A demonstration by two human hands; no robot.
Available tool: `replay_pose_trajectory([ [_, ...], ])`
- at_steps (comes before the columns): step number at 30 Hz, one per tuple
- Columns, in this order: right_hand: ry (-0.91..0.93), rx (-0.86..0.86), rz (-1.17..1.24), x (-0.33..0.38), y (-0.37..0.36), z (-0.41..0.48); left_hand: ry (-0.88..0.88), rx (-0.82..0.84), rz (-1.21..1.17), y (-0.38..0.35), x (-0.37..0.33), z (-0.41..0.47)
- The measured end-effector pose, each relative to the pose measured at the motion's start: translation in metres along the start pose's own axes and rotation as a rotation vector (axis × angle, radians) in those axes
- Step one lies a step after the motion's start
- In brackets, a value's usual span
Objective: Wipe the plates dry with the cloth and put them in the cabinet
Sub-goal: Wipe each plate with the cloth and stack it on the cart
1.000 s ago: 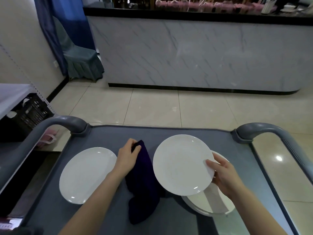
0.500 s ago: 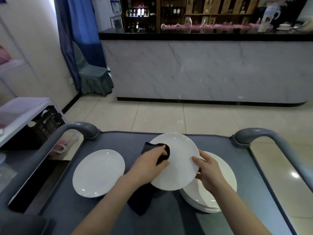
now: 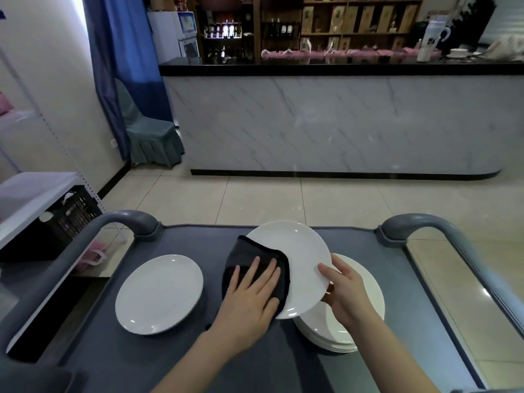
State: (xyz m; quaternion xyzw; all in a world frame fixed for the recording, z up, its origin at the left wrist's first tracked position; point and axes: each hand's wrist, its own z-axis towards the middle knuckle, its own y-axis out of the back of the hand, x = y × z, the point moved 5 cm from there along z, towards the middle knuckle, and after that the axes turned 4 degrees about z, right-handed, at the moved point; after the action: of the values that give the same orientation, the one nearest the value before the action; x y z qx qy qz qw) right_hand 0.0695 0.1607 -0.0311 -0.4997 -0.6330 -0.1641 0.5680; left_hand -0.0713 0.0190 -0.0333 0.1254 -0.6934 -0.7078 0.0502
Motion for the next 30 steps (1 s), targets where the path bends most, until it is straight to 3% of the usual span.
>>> replay_pose_trajectory([
  [7,-0.035,-0.011,0.072,-0.014,-0.013,-0.011,-0.111,0.036,-0.095,-0.003,-0.047,0.014],
  [15,-0.017,0.012,0.058,-0.007,-0.008,-0.020,-0.046,-0.010,-0.042,0.014,-0.012,0.059],
  [22,0.070,-0.052,0.054,0.021,0.011,-0.012,0.068,-0.091,-0.045,0.009,0.008,0.022],
  [30,0.069,-0.053,0.065,0.018,0.001,-0.009,-0.021,-0.071,-0.161,0.002,-0.039,0.004],
])
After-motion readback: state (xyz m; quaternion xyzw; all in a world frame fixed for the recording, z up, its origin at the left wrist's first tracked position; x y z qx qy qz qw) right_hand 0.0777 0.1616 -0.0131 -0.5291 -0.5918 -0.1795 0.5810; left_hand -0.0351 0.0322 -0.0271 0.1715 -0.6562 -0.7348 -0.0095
